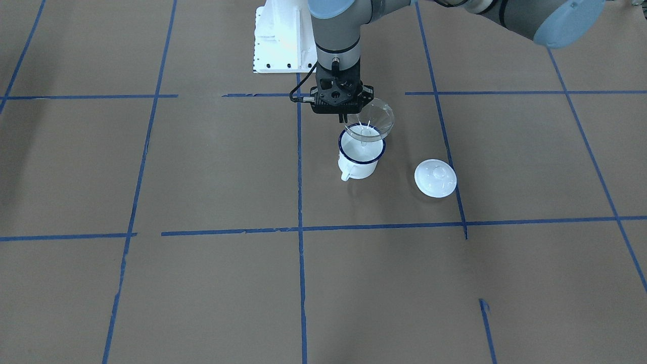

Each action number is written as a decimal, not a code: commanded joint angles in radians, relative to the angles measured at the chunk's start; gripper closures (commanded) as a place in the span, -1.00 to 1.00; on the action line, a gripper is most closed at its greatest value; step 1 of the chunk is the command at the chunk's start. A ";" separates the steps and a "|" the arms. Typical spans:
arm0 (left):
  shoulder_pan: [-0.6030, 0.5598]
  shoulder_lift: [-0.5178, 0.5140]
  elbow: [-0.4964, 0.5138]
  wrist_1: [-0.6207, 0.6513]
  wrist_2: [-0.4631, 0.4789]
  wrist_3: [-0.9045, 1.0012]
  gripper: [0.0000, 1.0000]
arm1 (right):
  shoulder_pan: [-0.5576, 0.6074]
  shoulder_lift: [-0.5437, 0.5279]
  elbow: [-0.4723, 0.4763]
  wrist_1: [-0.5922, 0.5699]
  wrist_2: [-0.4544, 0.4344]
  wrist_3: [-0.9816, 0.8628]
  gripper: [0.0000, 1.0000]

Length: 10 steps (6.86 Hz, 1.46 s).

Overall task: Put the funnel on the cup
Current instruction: 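Carry the glass funnel over the mug and lower it into the mouth, then open the left gripper and withdraw it away from the mug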

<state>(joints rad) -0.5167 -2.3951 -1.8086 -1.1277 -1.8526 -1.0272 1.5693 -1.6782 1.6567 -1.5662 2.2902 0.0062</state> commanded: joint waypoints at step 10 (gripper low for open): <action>-0.405 0.254 -0.166 -0.326 -0.148 0.062 -1.00 | 0.000 0.000 0.000 0.000 0.000 0.000 -1.00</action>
<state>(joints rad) -0.8009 -2.2259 -1.9686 -1.3994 -1.9067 -1.0115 1.5693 -1.6782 1.6561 -1.5662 2.2902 0.0061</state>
